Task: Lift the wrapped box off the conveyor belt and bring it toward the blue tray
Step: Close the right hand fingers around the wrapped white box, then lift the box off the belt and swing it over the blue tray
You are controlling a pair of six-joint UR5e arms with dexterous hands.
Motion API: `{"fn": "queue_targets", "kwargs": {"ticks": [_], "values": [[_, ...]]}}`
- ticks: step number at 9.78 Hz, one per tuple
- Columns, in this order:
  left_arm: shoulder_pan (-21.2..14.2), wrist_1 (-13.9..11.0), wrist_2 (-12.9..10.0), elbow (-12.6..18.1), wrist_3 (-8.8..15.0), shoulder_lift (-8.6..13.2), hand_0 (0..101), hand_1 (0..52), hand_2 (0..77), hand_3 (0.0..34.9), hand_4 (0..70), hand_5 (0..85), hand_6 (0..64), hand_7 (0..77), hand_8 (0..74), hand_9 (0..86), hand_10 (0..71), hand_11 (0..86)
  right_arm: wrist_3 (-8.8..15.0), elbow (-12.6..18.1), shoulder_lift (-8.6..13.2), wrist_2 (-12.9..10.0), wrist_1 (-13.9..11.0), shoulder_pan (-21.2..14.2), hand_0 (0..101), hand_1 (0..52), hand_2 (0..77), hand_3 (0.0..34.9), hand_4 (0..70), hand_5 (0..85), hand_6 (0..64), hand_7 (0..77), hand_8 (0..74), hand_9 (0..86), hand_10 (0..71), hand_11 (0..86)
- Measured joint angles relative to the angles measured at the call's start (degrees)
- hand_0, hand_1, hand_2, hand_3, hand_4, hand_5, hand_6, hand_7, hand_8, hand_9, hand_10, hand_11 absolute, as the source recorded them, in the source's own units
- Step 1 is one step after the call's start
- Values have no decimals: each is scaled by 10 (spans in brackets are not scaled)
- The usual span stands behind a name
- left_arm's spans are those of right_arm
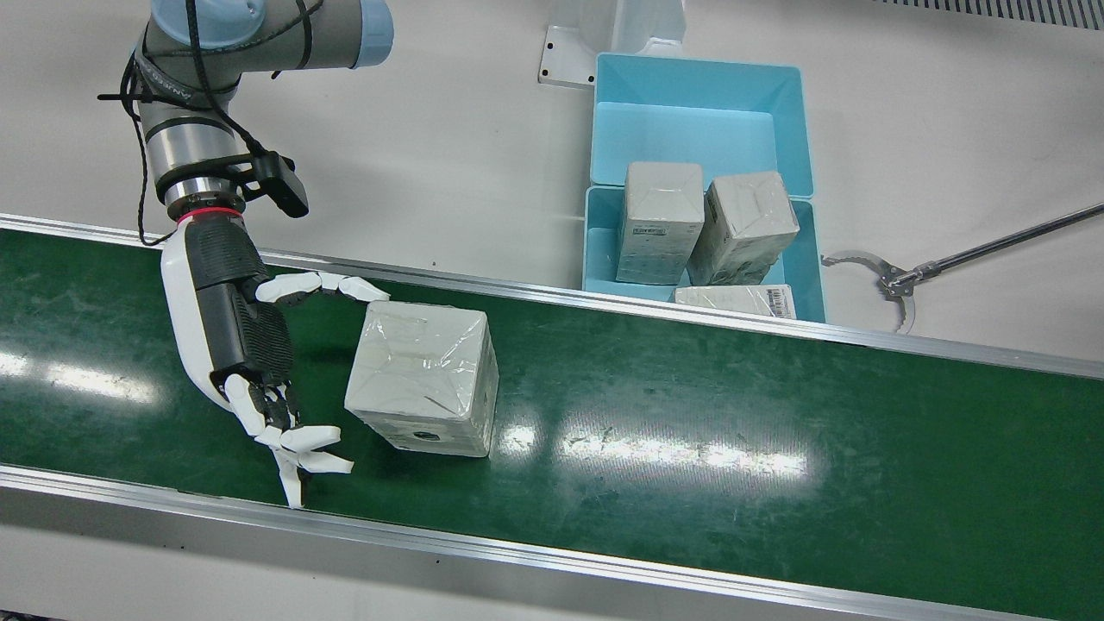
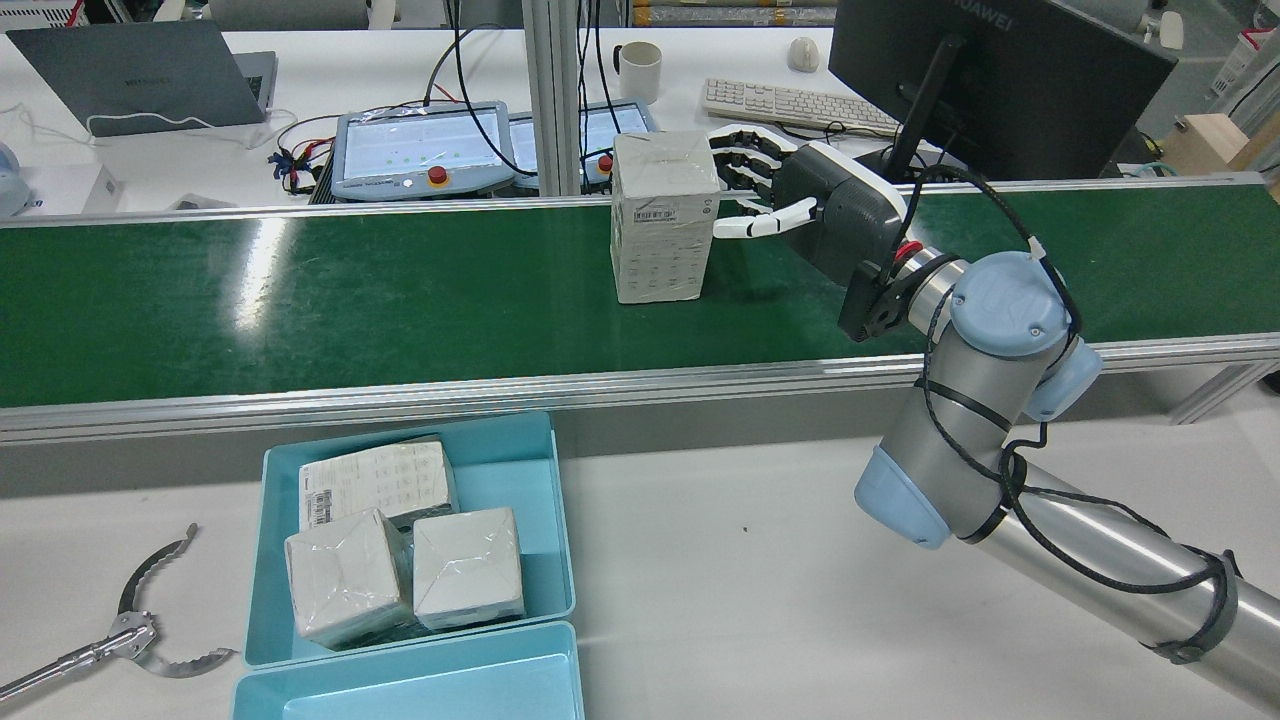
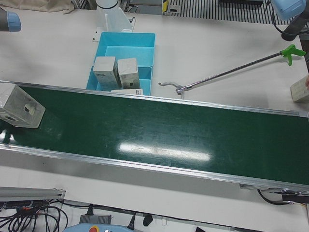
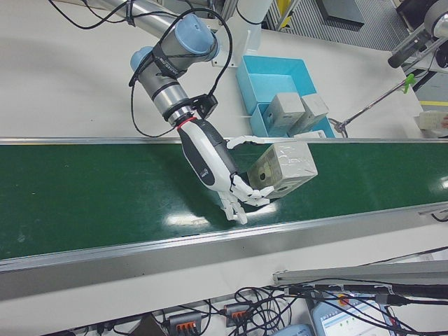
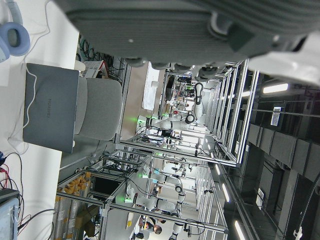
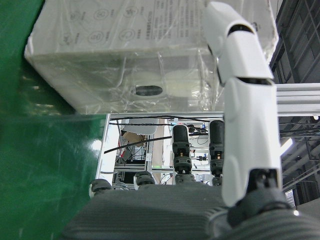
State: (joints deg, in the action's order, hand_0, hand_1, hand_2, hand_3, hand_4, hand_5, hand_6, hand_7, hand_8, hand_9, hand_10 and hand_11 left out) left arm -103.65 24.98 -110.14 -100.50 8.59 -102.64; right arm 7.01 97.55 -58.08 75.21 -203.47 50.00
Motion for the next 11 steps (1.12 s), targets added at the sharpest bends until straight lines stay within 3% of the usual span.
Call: {"fn": "queue_targets", "kwargs": {"ticks": [3, 9, 10, 11], "values": [[0, 0, 0, 0, 0, 0, 0, 0, 11, 0, 0, 11, 0, 0, 0, 0, 5, 0, 5, -6, 6, -1, 0, -3, 496, 191, 229, 225, 87, 365, 22, 240, 0, 38, 0, 11], [0, 0, 0, 0, 0, 0, 0, 0, 5, 0, 0, 11, 0, 0, 0, 0, 5, 0, 8, -29, 43, -1, -1, -12, 496, 191, 235, 228, 104, 371, 27, 251, 0, 49, 0, 11], [0, 0, 0, 0, 0, 0, 0, 0, 5, 0, 0, 11, 0, 5, 0, 0, 5, 0, 8, -31, 46, -2, -1, -12, 523, 191, 300, 219, 131, 387, 93, 338, 5, 71, 0, 11], [0, 0, 0, 0, 0, 0, 0, 0, 5, 0, 0, 11, 0, 0, 0, 0, 5, 0, 7, -32, 48, -2, -2, -12, 523, 191, 300, 219, 147, 398, 93, 338, 27, 104, 0, 11]]}}
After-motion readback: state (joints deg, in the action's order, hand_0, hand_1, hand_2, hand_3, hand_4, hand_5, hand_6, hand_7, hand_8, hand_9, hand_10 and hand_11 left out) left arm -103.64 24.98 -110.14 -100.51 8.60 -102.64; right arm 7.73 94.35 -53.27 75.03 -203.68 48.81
